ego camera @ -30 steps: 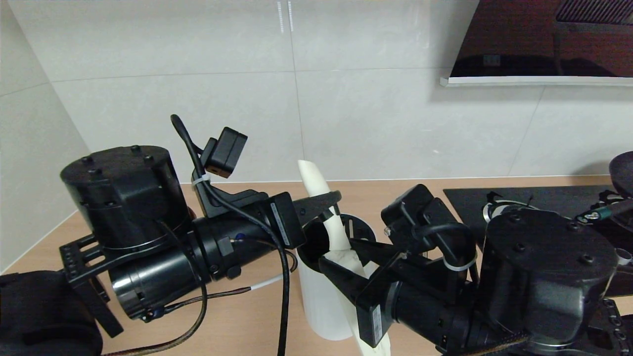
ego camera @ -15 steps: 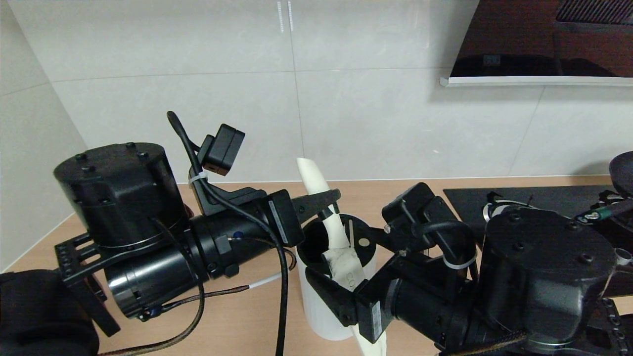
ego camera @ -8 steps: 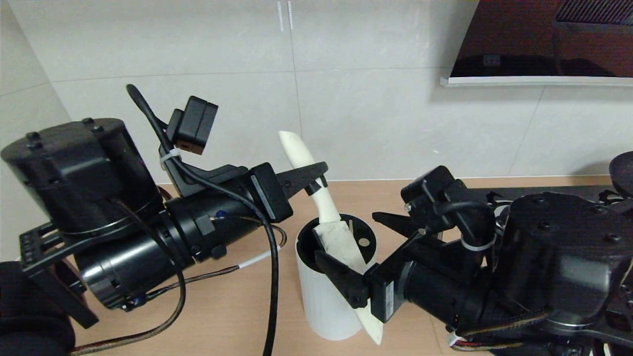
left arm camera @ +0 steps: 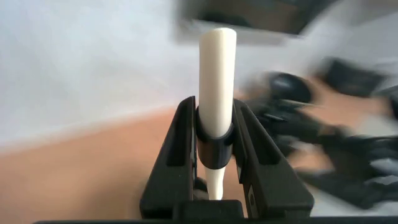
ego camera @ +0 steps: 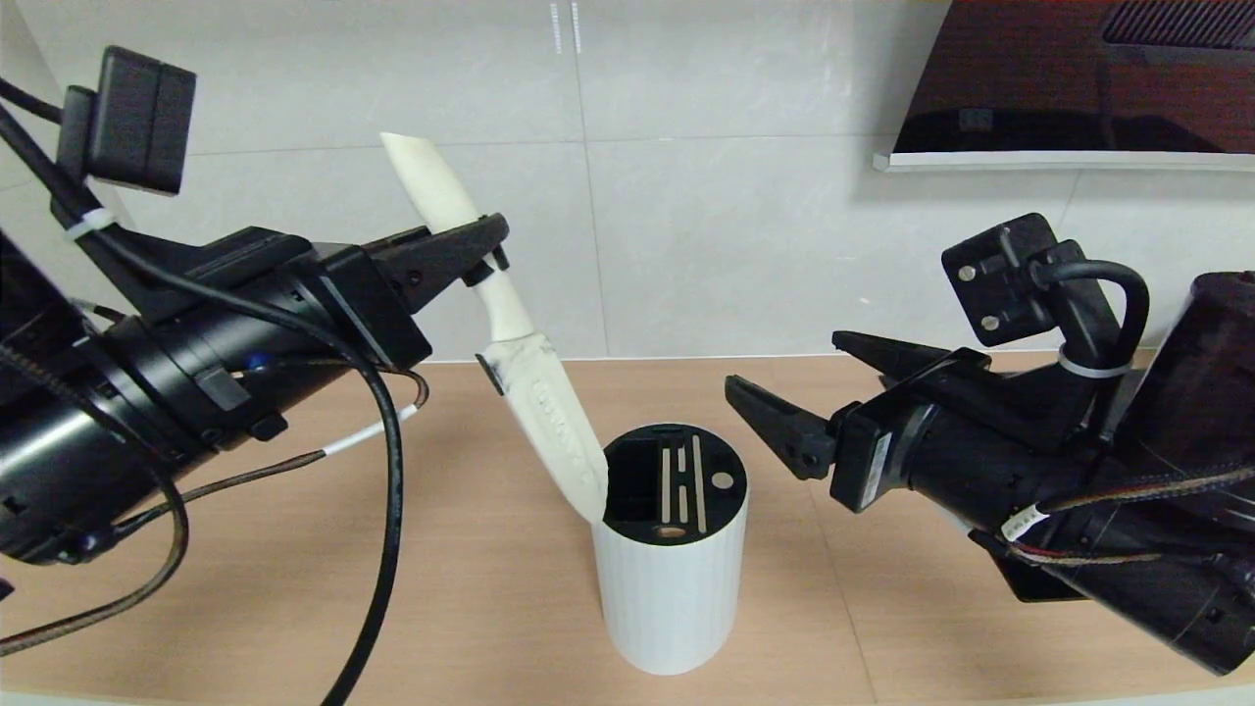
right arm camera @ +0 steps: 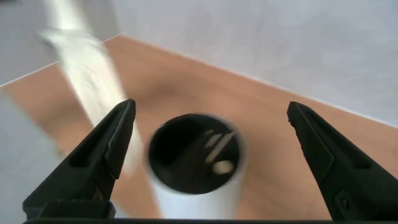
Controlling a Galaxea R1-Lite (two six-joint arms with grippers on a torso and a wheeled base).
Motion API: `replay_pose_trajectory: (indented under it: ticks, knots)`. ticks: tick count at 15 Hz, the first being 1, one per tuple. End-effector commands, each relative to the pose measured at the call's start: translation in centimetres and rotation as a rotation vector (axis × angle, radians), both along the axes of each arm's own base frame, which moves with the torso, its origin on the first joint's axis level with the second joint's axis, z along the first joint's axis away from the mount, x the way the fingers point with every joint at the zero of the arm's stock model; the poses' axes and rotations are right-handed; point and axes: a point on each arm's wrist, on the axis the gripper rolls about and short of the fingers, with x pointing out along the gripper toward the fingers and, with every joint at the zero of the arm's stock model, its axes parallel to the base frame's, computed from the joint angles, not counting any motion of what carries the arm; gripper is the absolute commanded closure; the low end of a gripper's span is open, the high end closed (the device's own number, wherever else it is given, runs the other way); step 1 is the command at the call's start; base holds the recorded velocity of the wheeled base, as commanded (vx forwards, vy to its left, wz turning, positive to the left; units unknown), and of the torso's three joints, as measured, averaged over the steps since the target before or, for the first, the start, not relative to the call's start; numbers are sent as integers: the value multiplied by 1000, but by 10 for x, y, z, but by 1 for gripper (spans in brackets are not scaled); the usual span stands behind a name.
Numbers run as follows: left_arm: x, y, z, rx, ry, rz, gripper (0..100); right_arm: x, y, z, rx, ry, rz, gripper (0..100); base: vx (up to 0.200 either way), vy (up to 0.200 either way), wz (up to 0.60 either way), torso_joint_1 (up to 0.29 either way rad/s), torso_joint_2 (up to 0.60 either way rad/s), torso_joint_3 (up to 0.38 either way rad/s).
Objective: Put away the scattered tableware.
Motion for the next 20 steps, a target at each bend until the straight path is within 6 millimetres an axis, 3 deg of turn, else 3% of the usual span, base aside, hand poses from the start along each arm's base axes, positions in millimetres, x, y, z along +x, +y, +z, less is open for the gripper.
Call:
replay_pose_trajectory:
  ticks: [1,8,20]
  knots:
    - [1,2,-7,59,-45,26,100,2,-2,-1,-6,2,-10,0,0,0,0,0,0,0]
    - [19,-14,-26,28,-144,16,100,4,0,-4,-14,9,-13,0,0,0,0,0,0,0]
    - [34,-34,-58,53,-94,-23,100,5,1,-6,-20,12,-14,0,0,0,0,0,0,0]
